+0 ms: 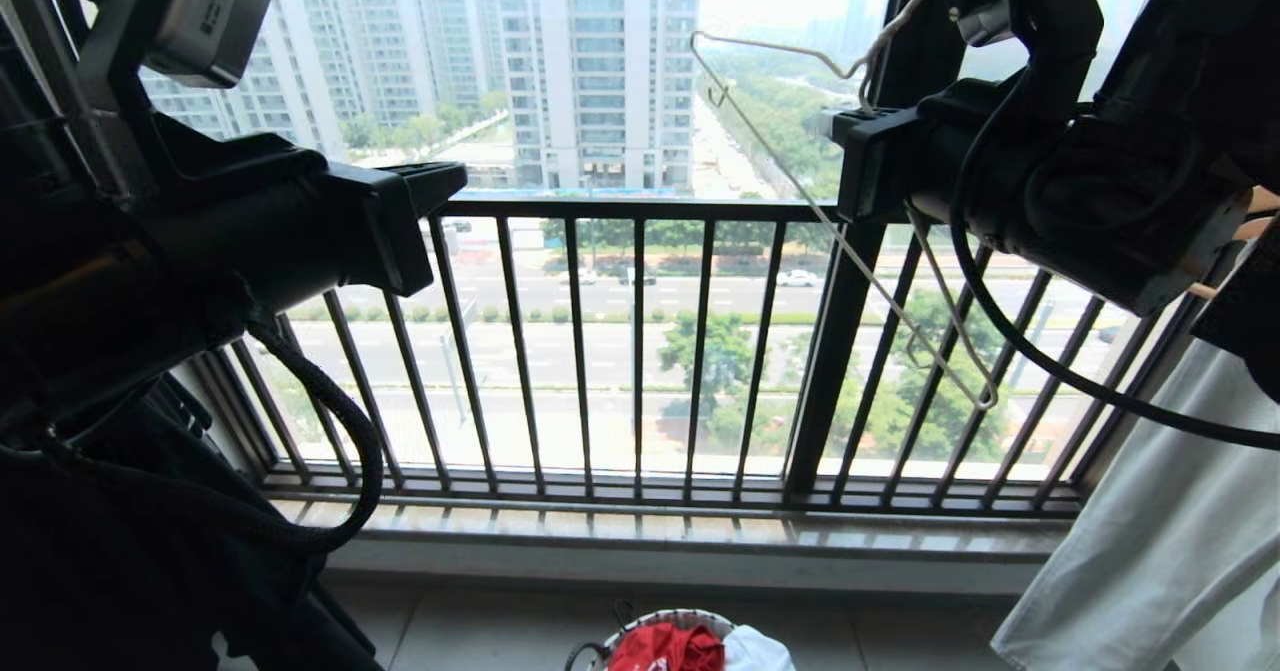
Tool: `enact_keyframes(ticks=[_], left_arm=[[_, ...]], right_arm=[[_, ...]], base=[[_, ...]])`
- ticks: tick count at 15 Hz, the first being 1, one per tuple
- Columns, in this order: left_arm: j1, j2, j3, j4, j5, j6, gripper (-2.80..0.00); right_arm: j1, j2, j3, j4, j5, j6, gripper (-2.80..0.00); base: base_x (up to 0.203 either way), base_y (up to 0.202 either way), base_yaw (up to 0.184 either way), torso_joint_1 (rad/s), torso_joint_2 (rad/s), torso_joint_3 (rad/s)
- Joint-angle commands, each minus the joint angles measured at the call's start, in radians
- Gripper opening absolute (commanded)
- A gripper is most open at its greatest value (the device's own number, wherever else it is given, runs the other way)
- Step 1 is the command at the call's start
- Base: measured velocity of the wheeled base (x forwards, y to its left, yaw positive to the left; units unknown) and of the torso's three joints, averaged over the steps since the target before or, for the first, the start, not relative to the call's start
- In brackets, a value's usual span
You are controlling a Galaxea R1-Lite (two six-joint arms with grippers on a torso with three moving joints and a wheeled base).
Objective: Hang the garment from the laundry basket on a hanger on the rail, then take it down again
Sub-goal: Hang the clothes rack on the clothesline
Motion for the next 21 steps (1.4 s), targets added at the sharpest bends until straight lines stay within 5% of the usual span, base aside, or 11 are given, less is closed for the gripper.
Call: enact_keyframes(ticks=[1,17,18,19,21], left_arm=[[0.000,-0.009,0.000,-0.003,0.001,0.000,-2.80],[0.021,-0.027,-0.001,-0.003,0.000,0.000,-2.80],[0.021,-0.029,-0.001,-0.003,-0.001,0.000,-2.80],[0.021,-0.029,-0.001,-0.003,-0.001,0.000,-2.80],[0.021,-0.025,-0.001,-0.003,-0.002,0.000,-2.80]], right_arm=[[-0.006,0.018,-0.014,0.003,-0.003,-0.002,-2.80],[-0.016,0.055,-0.186,0.280,-0.003,-0.054,-2.80],[-0.015,0.050,-0.186,0.281,-0.003,-0.056,-1.72],[-0.010,0.037,-0.185,0.283,-0.004,-0.055,0.00],[0.000,0.014,-0.169,0.293,-0.017,-0.054,0.00]], base=[[0.000,0.000,0.000,0.000,0.00,0.000],[0.000,0.000,0.000,0.000,0.00,0.000],[0.000,0.000,0.000,0.000,0.00,0.000],[0.000,0.000,0.000,0.000,0.00,0.000],[0.000,0.000,0.000,0.000,0.00,0.000]])
